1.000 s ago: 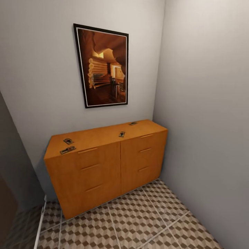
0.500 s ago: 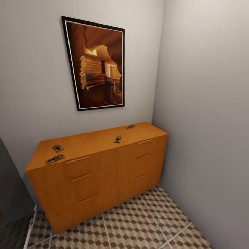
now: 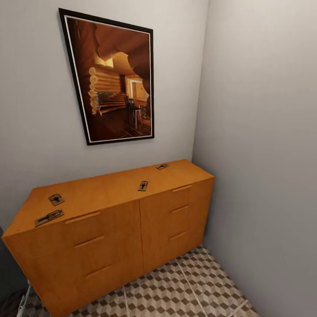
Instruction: Take the four mousetraps from the cabinet in the bathroom and place them on the bathroom floor. Make sure all four end up on the same floor surface, and ensure that at least two of them are either under or directly next to the same bathroom sink.
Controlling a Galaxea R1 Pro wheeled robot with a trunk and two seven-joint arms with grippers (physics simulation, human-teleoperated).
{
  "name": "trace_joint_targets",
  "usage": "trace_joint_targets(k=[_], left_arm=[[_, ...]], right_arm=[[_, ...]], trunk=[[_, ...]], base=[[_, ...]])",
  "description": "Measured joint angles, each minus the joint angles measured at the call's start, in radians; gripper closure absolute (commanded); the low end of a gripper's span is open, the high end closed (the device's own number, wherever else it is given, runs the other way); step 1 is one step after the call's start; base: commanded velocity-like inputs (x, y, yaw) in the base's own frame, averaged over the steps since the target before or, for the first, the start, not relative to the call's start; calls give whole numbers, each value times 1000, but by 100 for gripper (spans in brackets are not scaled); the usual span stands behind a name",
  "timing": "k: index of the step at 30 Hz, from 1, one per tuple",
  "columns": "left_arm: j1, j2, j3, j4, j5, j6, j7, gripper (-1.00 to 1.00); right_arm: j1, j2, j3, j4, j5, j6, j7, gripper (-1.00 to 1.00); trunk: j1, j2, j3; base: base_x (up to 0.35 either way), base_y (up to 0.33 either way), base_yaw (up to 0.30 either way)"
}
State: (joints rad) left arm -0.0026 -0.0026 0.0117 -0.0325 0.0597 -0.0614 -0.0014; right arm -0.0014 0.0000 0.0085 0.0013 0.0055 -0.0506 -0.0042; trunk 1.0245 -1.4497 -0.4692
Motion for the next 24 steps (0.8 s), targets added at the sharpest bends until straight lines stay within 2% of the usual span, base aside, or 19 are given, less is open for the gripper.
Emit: trace_joint_targets(k=[10,19,24], left_arm=[[0,1,0,0,6,0,0,-100],[0,1,-1,0,55,0,-1,-100],[0,1,-2,0,80,-1,-1,-100]], right_arm=[[0,0,0,0,0,0,0,-100],[0,0,0,0,-1,-1,0,-100],[0,0,0,0,-1,-2,0,-100]], trunk=[[0,0,0],[0,0,0],[0,0,0]], base=[[252,-99,0],[237,-94,3],[104,-42,118]])
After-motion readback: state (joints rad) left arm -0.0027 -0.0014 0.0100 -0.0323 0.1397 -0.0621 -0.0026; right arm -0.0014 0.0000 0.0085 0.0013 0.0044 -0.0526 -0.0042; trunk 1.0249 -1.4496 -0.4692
